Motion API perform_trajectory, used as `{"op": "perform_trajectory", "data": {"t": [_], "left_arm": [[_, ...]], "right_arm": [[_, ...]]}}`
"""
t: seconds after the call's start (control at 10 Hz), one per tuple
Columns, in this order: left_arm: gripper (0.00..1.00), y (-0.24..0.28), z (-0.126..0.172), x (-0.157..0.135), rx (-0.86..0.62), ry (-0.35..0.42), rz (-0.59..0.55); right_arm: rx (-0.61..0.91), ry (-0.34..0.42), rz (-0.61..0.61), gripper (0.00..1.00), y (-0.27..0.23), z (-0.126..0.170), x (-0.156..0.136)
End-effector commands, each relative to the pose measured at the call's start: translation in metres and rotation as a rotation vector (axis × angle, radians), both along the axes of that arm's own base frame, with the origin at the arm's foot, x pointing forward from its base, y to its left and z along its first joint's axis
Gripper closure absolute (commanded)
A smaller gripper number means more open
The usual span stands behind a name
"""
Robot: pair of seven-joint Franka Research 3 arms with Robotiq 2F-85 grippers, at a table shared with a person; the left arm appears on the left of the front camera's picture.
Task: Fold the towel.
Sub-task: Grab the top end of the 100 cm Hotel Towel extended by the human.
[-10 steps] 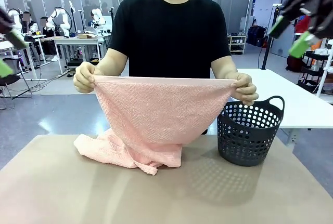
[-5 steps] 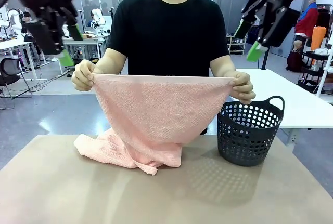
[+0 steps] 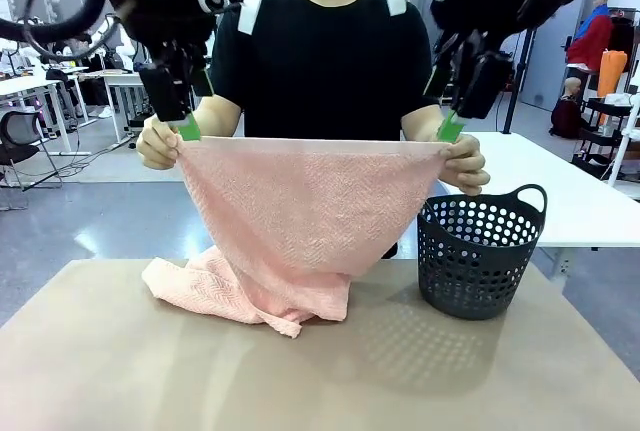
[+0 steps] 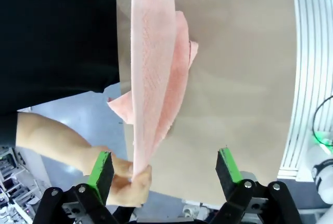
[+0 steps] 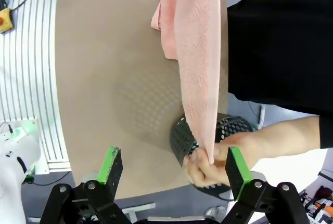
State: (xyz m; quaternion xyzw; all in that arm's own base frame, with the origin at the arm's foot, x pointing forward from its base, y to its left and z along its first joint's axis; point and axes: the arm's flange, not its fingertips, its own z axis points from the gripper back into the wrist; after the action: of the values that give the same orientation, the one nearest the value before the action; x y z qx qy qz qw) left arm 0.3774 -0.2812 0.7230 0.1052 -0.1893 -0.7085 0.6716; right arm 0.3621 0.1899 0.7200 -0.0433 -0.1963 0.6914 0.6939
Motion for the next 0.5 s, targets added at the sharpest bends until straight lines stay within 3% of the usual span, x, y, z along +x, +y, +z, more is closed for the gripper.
{"op": "perform_trajectory", "data": {"t": [0.0, 0.4], "left_arm": [[0.00, -0.004, -0.016, 0.023, -0.021, 0.006, 0.015], [0.00, -0.008, -0.048, 0.055, -0.024, 0.029, 0.047]], "right_arm": [[-0.005, -0.012, -0.023, 0.00, 0.009, -0.015, 0.014], [0.006, -0.013, -0.028, 0.00, 0.020, -0.054, 0.052]]}}
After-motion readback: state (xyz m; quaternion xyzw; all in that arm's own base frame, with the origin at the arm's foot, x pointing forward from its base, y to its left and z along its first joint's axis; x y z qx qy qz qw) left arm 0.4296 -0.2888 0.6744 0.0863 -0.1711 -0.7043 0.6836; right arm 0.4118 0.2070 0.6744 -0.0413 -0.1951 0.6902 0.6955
